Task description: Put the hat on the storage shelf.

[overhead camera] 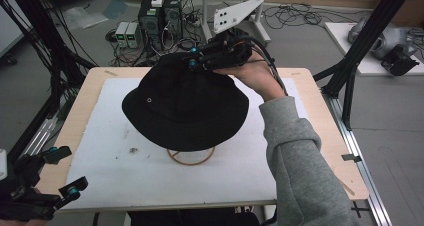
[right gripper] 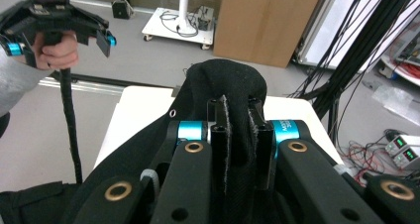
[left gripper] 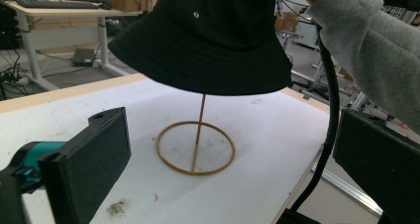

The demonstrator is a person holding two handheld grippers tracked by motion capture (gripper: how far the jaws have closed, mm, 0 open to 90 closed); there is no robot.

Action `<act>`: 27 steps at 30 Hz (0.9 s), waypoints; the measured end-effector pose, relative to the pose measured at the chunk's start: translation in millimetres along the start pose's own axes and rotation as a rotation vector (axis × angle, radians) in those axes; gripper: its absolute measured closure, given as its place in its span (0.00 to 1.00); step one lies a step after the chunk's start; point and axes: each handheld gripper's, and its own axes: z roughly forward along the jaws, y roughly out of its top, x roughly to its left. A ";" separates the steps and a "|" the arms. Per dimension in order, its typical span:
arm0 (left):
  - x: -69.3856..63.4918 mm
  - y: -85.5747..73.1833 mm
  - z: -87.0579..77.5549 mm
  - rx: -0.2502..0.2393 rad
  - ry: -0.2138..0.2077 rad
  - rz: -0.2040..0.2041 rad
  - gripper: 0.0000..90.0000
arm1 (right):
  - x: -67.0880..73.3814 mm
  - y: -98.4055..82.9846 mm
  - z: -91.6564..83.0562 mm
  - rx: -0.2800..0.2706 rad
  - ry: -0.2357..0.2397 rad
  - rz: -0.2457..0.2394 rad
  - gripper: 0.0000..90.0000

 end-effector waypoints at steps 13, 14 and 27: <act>1.9 0.3 -1.3 -0.002 0.004 -0.001 0.02 | -1.7 -21.4 14.2 -0.010 0.065 0.042 0.93; 2.0 0.5 -1.7 -0.004 0.005 0.000 0.02 | -1.7 -21.4 14.2 -0.010 0.065 0.042 0.93; 3.4 0.2 1.0 0.001 0.002 -0.003 0.02 | -0.7 -27.5 20.8 -0.003 0.063 0.058 0.92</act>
